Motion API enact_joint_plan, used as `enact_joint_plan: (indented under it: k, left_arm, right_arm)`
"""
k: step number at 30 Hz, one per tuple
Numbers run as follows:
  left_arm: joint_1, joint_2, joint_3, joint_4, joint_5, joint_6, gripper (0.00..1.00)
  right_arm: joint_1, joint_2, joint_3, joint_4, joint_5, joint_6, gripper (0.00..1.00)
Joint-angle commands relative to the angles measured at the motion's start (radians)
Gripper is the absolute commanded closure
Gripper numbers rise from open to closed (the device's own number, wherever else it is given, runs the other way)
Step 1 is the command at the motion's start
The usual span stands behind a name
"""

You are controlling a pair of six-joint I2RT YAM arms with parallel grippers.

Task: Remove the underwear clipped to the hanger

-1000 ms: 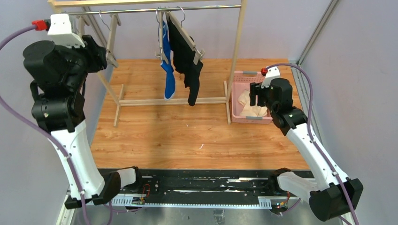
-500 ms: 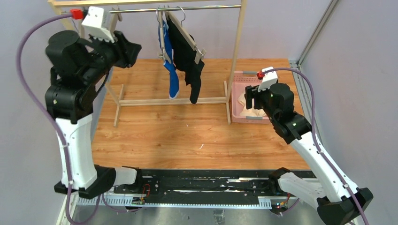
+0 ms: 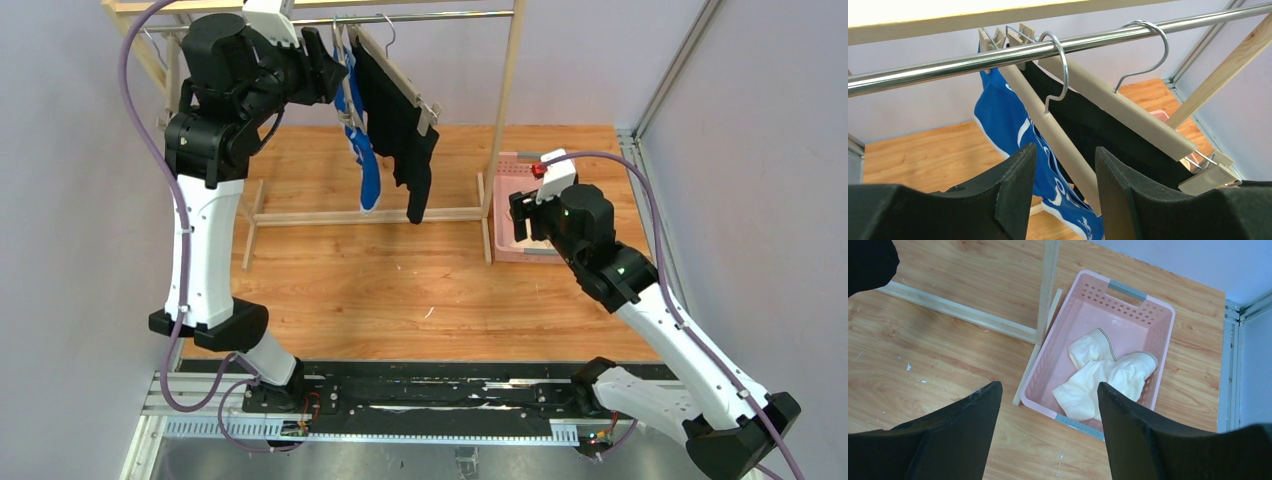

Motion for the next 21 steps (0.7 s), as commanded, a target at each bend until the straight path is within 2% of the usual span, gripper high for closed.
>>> enact_joint_plan:
  k: [1,21]
  left_arm:
    - [-0.019,0.001,0.018,0.045,-0.024,-0.013,0.46]
    - [-0.046,0.047,-0.062,0.044,-0.065,-0.024,0.43]
  right_arm:
    - [0.029,-0.018,-0.001,-0.006,0.042,-0.030,0.28]
    - [0.063,-0.039,-0.045,0.019,0.056,-0.044,0.28]
